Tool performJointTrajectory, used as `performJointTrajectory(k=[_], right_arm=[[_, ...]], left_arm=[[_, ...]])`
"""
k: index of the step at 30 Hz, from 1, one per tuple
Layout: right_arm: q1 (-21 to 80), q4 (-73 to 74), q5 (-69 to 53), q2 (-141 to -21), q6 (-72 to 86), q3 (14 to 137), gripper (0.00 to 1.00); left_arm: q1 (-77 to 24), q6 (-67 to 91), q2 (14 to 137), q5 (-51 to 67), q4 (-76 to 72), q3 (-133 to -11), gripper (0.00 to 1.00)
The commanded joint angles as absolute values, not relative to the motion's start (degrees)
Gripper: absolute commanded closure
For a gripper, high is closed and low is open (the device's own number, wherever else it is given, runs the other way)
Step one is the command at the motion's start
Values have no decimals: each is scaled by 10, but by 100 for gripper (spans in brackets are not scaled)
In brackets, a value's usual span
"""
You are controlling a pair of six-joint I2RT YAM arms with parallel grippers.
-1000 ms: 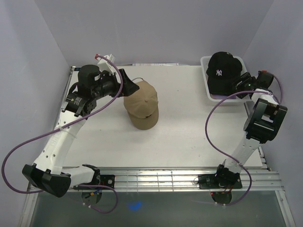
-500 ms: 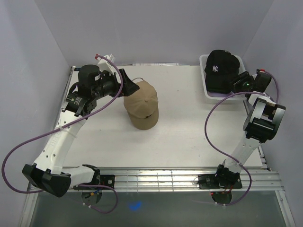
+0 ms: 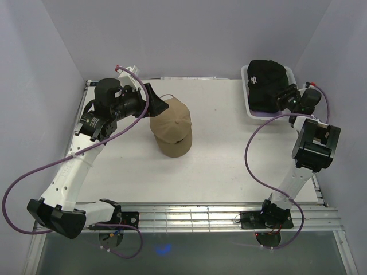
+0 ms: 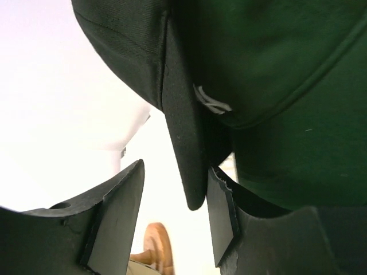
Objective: Stack the hats
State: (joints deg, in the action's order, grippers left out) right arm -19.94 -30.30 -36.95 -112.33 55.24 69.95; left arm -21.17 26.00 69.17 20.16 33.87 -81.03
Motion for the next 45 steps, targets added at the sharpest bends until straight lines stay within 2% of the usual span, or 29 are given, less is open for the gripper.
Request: performJointTrajectory(k=[1, 9, 13, 16, 17, 20, 31, 40, 45], right_arm=[[-182, -383, -366, -1114, 594, 693, 48], [-142, -336, -324, -1135, 570, 717, 49], [-135, -322, -317, -1149, 570, 719, 55], [-133, -317, -318, -1158, 574, 722, 68], [-133, -321, -327, -1161, 581, 722, 79], [-133, -338, -334, -1156, 604, 729, 92], [-138, -354, -348, -1119, 703, 847, 92], [-147, -444, -359, -1129, 799, 894, 92], [-143, -441, -364, -1129, 824, 944, 92]], left_arm=[[-213, 261, 691, 203, 330, -821, 13], [-213, 262, 692, 204, 330, -820, 12], [-213, 261, 691, 203, 332, -821, 12], [-213, 260, 691, 201, 333, -821, 12], [-213, 260, 691, 200, 333, -821, 12], [-213, 260, 691, 199, 334, -820, 12], [-213, 258, 688, 191, 329, -816, 13], [-213, 250, 677, 178, 323, -792, 12], [-213, 265, 670, 176, 323, -794, 13]])
